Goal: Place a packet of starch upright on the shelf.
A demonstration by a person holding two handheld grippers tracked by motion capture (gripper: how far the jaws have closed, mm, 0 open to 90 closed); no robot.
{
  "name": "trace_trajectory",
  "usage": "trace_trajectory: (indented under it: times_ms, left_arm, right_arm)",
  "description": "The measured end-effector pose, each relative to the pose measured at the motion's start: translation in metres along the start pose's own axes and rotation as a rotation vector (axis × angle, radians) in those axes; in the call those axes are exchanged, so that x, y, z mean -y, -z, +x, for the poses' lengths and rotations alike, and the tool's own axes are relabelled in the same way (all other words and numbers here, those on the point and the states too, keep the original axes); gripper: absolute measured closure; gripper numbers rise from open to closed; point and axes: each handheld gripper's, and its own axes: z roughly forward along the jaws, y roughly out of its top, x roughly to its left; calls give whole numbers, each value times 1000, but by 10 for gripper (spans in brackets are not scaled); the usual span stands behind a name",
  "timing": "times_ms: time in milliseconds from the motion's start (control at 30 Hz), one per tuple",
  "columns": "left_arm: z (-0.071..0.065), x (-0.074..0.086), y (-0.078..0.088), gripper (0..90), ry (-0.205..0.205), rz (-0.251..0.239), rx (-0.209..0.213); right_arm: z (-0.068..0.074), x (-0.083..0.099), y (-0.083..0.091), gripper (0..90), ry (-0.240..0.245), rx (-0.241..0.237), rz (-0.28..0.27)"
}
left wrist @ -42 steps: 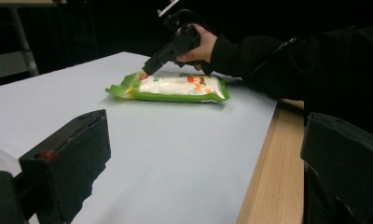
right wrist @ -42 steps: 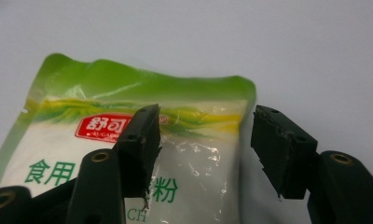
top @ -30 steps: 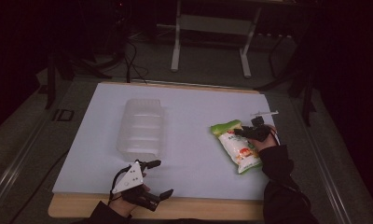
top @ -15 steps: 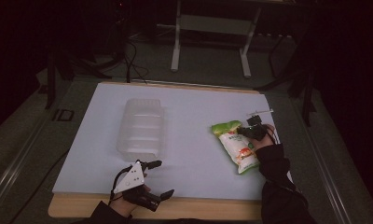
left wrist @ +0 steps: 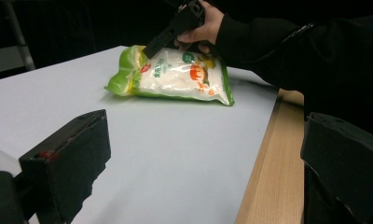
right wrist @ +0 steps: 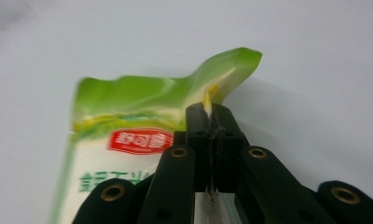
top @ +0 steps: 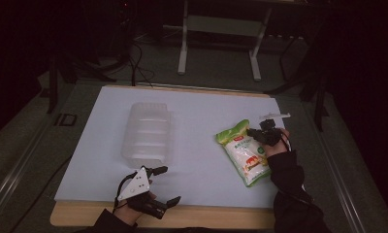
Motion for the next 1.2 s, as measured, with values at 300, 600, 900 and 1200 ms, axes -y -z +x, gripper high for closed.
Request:
trace_trajectory:
  times_ms: [300,600,900,1200]
  left_arm:
    - [0,0,1,18,2,-2,-4]
    - [0,0,0,18,1,1,-4]
    - [0,0,0,18,2,-1,-8]
    - [2,-3,-1,19,16,-10,-75]
  right_arm:
    - [22,-9,24,877,20,-61,-71]
    - [42,-12,53,877,32,-151,-144]
    - [59,-10,80,878,59,-213,-225]
    - [68,-13,100,879,52,-248,-297]
